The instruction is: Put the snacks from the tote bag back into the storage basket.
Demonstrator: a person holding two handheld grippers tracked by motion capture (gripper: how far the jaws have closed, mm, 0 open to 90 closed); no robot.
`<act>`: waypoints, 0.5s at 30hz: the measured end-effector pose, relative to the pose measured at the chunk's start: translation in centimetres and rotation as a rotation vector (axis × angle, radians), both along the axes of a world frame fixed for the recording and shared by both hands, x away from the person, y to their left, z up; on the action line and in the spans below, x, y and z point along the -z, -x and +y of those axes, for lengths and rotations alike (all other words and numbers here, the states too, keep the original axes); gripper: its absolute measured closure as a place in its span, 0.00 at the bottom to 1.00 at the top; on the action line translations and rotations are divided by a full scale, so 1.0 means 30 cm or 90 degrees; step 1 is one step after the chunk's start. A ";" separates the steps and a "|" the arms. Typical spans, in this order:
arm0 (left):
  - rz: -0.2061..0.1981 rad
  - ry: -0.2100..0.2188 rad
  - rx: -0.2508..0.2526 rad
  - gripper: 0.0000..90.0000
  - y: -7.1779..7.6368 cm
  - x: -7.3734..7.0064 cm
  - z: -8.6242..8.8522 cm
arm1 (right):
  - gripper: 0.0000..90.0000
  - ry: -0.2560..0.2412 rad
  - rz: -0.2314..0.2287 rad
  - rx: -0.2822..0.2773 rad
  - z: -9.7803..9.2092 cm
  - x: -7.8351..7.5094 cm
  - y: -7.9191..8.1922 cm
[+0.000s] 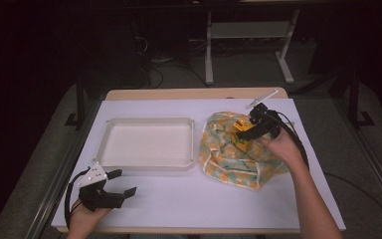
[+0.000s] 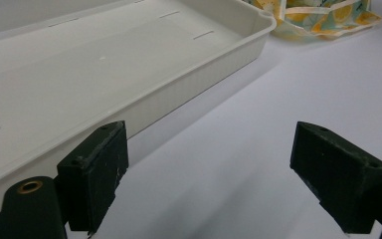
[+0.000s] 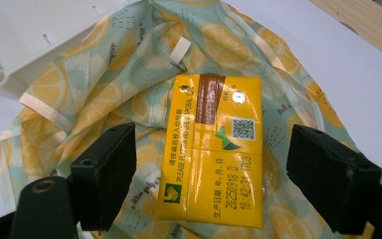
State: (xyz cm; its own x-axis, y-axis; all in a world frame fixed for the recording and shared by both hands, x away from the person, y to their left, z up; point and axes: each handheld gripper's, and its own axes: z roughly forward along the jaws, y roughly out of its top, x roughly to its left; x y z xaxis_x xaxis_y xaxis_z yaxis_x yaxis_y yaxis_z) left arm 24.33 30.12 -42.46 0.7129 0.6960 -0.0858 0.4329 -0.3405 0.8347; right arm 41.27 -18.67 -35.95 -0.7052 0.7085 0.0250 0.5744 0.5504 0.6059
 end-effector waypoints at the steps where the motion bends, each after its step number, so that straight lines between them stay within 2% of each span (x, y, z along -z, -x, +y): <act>1: -0.001 -0.001 0.001 0.16 -0.001 0.000 0.001 | 0.22 0.000 0.002 0.000 0.001 0.001 -0.001; 15: 0.000 -0.004 0.001 0.16 0.001 -0.003 0.004 | 0.29 0.035 -0.010 0.001 0.029 0.021 -0.009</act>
State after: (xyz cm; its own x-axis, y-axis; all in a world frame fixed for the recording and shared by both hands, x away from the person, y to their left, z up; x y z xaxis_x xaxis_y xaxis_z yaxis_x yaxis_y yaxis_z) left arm 24.29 30.24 -42.39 0.7135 0.6959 -0.0814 0.4321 -0.3456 0.8330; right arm 41.53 -17.80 -36.56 -0.7037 0.7100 -0.0258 0.5659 0.5821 0.5839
